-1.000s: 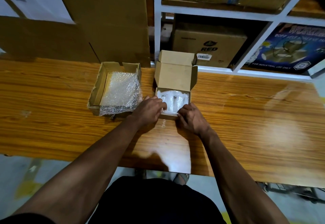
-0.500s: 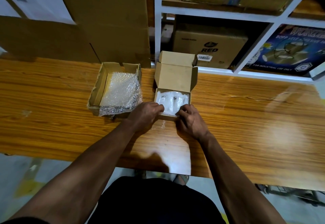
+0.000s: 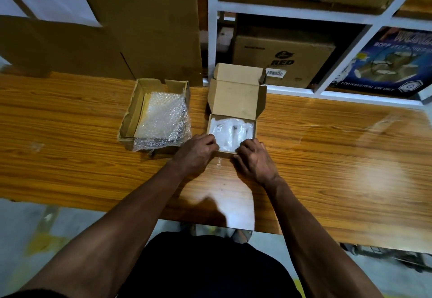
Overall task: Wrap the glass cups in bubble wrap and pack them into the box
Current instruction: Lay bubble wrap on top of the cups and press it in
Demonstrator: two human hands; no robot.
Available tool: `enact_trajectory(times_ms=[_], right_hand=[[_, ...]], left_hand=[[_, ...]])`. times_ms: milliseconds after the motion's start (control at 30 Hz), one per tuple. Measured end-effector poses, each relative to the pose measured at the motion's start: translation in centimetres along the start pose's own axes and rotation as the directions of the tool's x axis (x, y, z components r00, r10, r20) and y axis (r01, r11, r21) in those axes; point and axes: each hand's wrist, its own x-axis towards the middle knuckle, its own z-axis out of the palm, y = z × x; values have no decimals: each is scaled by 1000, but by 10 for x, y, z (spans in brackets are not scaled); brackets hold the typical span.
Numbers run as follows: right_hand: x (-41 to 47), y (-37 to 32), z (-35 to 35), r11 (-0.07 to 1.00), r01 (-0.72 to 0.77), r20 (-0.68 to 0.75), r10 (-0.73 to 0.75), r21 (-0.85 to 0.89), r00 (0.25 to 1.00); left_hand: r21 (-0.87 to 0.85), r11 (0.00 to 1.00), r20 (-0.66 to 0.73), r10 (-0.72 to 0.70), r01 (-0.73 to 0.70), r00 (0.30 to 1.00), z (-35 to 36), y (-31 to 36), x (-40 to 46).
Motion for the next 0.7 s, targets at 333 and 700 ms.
enact_trajectory(times_ms=[333,700], right_hand=[[1,1,10,999,-28,-5,28,-31,1000],[-1,-5,2,972,-103,-21,101,-212,995]], left_hand=[[160,987,33,-31,25,999,0,6,0],[187,981,95,-73,54,993,-7,13,13]])
